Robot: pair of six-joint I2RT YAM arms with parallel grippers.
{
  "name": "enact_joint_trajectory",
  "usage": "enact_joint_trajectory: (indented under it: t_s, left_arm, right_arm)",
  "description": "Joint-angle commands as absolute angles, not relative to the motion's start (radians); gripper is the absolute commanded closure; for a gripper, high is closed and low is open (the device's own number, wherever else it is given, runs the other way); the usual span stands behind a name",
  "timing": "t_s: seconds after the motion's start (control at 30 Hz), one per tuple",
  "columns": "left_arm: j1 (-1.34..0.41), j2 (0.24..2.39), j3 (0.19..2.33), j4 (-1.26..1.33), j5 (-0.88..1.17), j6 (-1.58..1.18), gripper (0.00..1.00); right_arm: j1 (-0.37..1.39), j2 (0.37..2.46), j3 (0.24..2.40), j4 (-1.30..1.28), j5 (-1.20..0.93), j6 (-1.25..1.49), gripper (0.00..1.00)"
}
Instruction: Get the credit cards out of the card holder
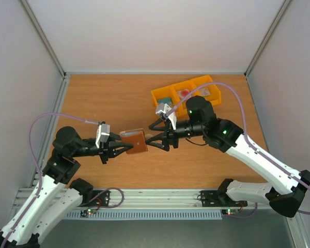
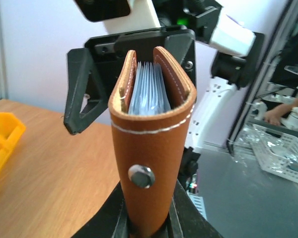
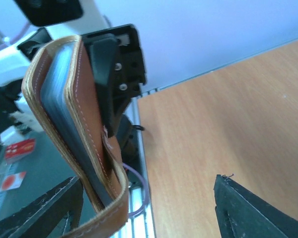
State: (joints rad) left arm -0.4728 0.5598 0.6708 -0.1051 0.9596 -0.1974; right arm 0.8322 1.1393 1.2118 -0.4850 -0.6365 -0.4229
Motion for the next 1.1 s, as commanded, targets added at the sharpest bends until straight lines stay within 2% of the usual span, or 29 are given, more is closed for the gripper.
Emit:
enact_joint_trajectory:
  t_s: [0.0,0.07,0.23,0.43,0.6,0.73,0.97,1.07]
  left_arm:
    - [-0.479,0.592,0.676,0.069,1.171,-0.166,1.0]
    - [-0.48,0.592,0.679,0.129,1.151,-0.191,1.0]
    - [-0.48,0.588,0.696,0.106,1.151,-0.226,1.0]
    - [-0.48,0.557,0.715,-0.049,1.179,-0.044,1.0]
    - [-0.481,0.575,0.696,0.063,1.174,-0.08,1.0]
    - [-0.486,0.585,0.704,0.067,1.138,-0.143,1.0]
    - [-0.488,0.584,0.7,0.074,1.139,-0.165,1.0]
    - [-0.488,0.588,0.699,0.072,1.129,-0.166,1.0]
  right_arm:
    - [0.826,1.201,1.317,-0.637,-0.701,-0.481,0.33]
    - [0.831,1.217,1.342,-0.653,-0.709,-0.485,0.39]
    - [0.853,1.171,1.306,-0.577,-0.718,-0.49,0.45]
    - [0.853,1.151,1.399,-0.791,-0.684,-0.62,0.48]
    - [0.871,1.204,1.473,-0.845,-0.66,-0.596,0.54]
    - [0.948,1.21,1.475,-0.859,-0.598,-0.618,0.51]
    - [0.959,1.214,1.453,-0.814,-0.602,-0.603,0.51]
    - [0.969,1.236,1.46,-0.816,-0.625,-0.609,0.46]
